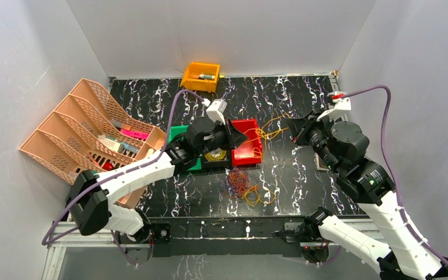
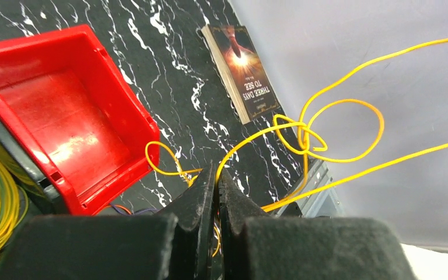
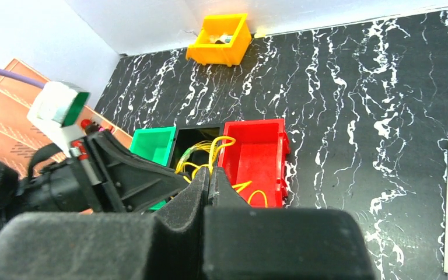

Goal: Untangle the cables

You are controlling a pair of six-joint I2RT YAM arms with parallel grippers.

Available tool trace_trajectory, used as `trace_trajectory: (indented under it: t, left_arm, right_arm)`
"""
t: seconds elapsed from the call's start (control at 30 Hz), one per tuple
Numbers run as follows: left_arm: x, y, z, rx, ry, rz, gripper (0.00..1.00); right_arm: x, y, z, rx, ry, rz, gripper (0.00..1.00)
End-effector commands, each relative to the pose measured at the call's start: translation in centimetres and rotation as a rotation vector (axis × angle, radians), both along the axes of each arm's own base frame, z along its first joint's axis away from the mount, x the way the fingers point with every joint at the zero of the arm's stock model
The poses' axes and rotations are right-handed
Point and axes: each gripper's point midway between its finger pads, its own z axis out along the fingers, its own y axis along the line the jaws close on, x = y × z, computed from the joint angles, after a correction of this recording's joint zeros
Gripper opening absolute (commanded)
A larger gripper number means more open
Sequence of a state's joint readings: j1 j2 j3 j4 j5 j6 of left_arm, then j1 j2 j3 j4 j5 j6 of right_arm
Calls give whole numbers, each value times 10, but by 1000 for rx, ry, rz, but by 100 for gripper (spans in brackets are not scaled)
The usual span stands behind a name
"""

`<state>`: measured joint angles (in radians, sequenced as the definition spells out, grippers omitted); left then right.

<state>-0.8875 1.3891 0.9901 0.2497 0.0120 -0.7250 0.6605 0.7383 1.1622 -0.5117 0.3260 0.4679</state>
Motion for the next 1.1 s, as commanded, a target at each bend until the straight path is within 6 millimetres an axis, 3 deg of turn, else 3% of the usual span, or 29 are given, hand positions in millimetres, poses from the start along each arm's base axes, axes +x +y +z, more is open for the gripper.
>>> trace_trajectory:
  t: [0.0, 0.23, 0.37, 0.6, 0.63, 0.73, 1.07]
  left_arm:
    - [8, 36, 8, 119, -50, 119, 0]
    - [17, 62, 9, 216, -65, 223, 0]
    - [17, 67, 24, 224, -101, 229, 0]
    - [19, 70, 76, 207, -243, 203, 0]
    - [21, 73, 92, 209, -288, 207, 0]
    - [24, 73, 120, 220, -364, 198, 0]
    - [23, 63, 152, 176, -424, 158, 0]
  right_arm:
    - [0, -30, 37, 74, -129, -131, 0]
    - [-4, -41, 42, 96, -161, -170, 0]
    - [-2, -30, 35, 77, -145, -123, 0]
    - [5, 21, -14, 27, -9, 81, 8]
    - [6, 30, -30, 29, 27, 106, 9]
    - [9, 44, -53, 45, 73, 146, 11]
    - [26, 72, -91, 83, 137, 190, 15]
